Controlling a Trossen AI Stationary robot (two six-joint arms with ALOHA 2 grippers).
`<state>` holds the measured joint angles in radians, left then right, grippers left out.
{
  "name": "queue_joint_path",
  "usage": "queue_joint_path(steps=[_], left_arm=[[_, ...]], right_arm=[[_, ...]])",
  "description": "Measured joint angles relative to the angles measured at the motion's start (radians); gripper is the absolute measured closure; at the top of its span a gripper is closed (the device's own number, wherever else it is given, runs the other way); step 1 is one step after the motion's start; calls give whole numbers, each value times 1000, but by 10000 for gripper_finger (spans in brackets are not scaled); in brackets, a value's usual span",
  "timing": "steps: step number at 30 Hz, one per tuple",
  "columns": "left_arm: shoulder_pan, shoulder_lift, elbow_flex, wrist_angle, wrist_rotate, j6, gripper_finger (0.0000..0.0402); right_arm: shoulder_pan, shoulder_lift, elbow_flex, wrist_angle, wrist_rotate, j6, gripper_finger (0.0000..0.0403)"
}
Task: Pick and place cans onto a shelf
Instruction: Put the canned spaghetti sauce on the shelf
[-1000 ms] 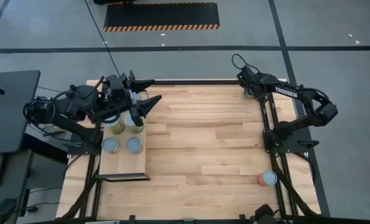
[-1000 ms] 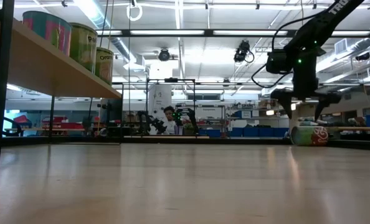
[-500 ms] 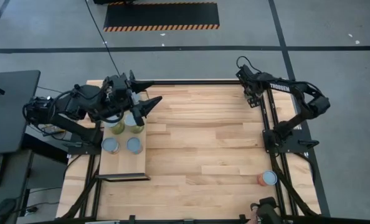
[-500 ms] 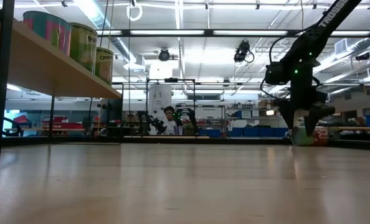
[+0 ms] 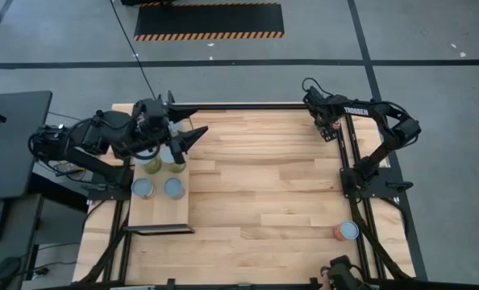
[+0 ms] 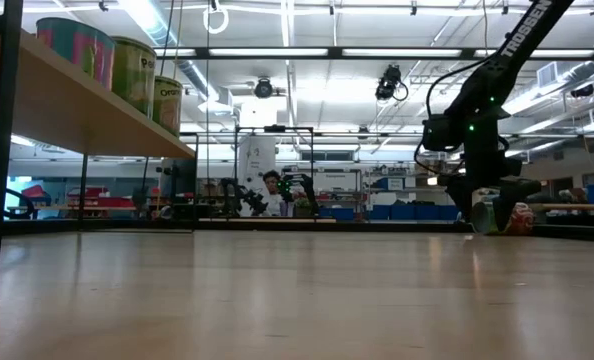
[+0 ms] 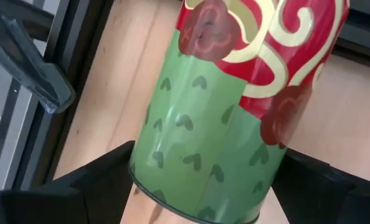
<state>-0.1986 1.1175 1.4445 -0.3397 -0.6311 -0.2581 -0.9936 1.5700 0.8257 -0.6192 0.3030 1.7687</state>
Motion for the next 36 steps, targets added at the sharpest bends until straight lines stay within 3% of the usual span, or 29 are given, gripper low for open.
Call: queue_joint_path(steps=[9,13,19,22,25,30,36], left_arm=[[-53,-40,0,-7,0,2,59],[-88,-54,0,-25,0,7,59],[-98,-77,0,-72,0,9,59],[-97,-91,0,-107,0,33,59],[-98,-107,0,-133,-1,60,59],[-97,-130,0,-144,0,109,59],[-97,-137,0,-158,0,114,59]], right_arm=[[32,-1,-1,-6,33,-60,112],[73,-22,-2,-9,48,-152,116],[179,-70,50,3,20,-474,114],[242,-76,122,-11,-121,-765,114],[303,-72,226,-119,-363,-979,114],[406,-27,379,-406,-676,-1028,114],[570,-16,351,-443,-983,-960,114]])
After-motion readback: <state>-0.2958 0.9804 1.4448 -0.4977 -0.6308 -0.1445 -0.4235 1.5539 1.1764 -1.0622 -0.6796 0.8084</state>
